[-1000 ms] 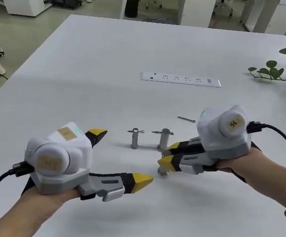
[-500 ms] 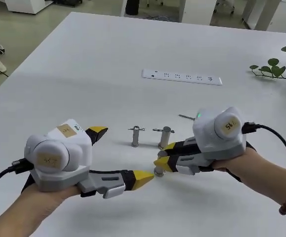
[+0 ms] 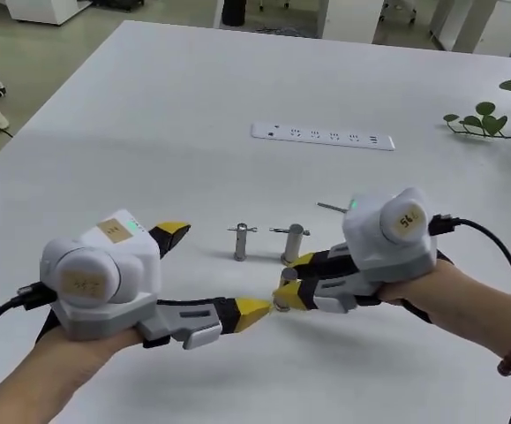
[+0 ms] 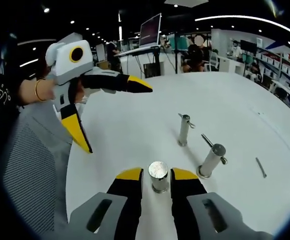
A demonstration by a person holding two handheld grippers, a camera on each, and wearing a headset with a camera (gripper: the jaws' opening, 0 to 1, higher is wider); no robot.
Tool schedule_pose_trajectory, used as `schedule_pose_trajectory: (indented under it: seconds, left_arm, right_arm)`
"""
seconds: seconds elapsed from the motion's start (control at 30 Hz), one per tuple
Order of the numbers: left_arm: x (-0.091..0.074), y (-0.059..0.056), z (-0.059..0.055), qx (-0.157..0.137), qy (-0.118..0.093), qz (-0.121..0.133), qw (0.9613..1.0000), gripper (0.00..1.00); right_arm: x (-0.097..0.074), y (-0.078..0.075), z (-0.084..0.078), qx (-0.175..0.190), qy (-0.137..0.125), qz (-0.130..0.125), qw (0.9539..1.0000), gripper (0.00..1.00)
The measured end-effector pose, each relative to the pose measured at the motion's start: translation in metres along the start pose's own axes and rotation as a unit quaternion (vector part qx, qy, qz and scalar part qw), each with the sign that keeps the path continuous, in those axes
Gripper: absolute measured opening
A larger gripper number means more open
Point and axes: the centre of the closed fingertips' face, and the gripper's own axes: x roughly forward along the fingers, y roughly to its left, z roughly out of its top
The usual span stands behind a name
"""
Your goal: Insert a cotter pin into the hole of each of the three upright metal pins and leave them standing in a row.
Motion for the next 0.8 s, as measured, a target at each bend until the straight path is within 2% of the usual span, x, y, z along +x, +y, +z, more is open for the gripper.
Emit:
schedule_pose_trajectory:
  seconds: [0.07,0.2,0.3,0.47,0.6,0.7,0.8]
  left_arm:
    - [0.0,0.0,0.001,-0.006,-0.003,0.0,1.0,0.81]
    - [-0.002,0.002,0.006,-0.019,-0.016,0.004,0.9997,0.79]
    - [-0.002,0.003,0.01,-0.029,-0.031,0.005,0.9991,0.79]
    - [0.0,0.003,0.008,-0.019,-0.027,0.005,0.9994,0.79]
    - [0.0,0.002,0.009,-0.014,-0.029,0.002,0.9995,0.79]
    - [0.0,0.003,0.01,-0.012,-0.028,0.004,0.9995,0.79]
    - [0.0,0.005,0.01,-0.012,-0.028,0.007,0.9995,0.79]
  right_arm:
    - [-0.005,0.005,0.002,0.009,-0.003,0.008,0.9999,0.18]
    - [-0.02,0.009,0.003,0.044,0.007,0.016,0.9989,0.22]
    - [-0.032,0.008,0.011,0.058,-0.012,0.014,0.9982,0.21]
    - [-0.047,-0.001,0.017,0.073,-0.027,-0.001,0.997,0.21]
    - [-0.057,-0.023,0.022,0.104,-0.043,-0.03,0.9932,0.21]
    - [-0.061,-0.042,0.02,0.1,-0.035,-0.058,0.9927,0.19]
    - [-0.062,-0.059,0.018,0.101,-0.022,-0.074,0.9919,0.18]
